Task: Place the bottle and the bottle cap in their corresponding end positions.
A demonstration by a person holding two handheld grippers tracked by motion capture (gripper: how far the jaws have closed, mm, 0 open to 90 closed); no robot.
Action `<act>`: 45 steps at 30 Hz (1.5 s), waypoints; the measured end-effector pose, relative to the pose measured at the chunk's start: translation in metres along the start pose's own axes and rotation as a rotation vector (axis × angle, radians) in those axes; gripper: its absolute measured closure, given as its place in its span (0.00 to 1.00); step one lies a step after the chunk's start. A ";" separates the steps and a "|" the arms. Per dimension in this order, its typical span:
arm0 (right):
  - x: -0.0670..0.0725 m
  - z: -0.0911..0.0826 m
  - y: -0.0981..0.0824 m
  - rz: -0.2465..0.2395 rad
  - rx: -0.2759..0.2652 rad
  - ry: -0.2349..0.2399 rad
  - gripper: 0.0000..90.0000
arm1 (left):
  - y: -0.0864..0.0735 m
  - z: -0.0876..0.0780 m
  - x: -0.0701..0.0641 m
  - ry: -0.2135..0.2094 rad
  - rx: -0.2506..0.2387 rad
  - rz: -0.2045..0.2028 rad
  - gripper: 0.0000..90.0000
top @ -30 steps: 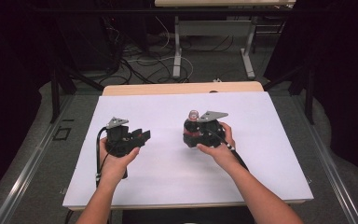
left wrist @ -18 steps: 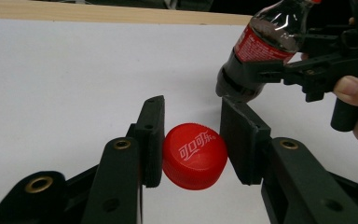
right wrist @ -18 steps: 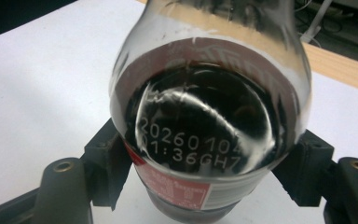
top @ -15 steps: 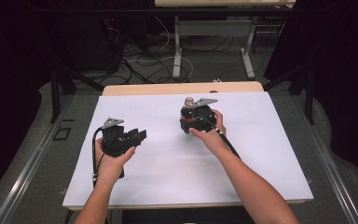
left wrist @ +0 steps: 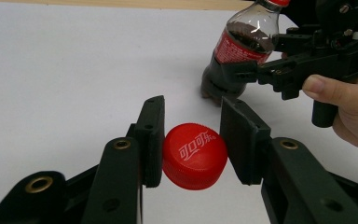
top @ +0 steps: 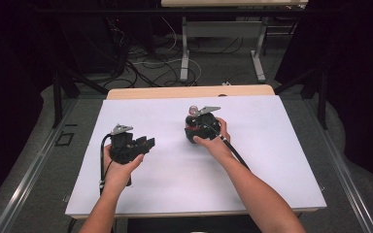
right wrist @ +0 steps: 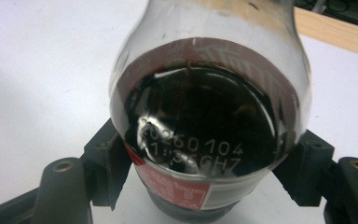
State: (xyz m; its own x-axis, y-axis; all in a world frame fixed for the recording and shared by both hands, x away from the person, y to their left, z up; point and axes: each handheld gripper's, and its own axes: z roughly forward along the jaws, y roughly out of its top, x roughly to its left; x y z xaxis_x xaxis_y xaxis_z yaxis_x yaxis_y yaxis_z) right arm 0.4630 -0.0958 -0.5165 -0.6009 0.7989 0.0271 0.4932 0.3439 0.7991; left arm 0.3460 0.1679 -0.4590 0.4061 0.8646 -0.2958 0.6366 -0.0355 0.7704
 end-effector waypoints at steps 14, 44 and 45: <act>0.001 0.002 -0.013 0.011 -0.037 0.019 0.29 | -0.019 0.036 -0.017 -0.041 0.074 0.093 0.68; -0.022 -0.073 -0.059 0.076 -0.081 -0.039 0.02 | -0.054 0.125 -0.068 -0.206 0.185 0.267 0.68; -0.023 -0.075 -0.061 0.078 -0.076 -0.042 0.01 | -0.055 0.125 -0.070 -0.206 0.195 0.269 0.68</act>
State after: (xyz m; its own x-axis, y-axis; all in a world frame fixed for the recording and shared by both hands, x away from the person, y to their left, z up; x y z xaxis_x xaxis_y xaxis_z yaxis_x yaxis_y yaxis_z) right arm 0.3994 -0.1721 -0.5212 -0.5350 0.8422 0.0670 0.4873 0.2428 0.8388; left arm 0.3649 0.0467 -0.5517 0.6856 0.6937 -0.2205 0.5944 -0.3587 0.7198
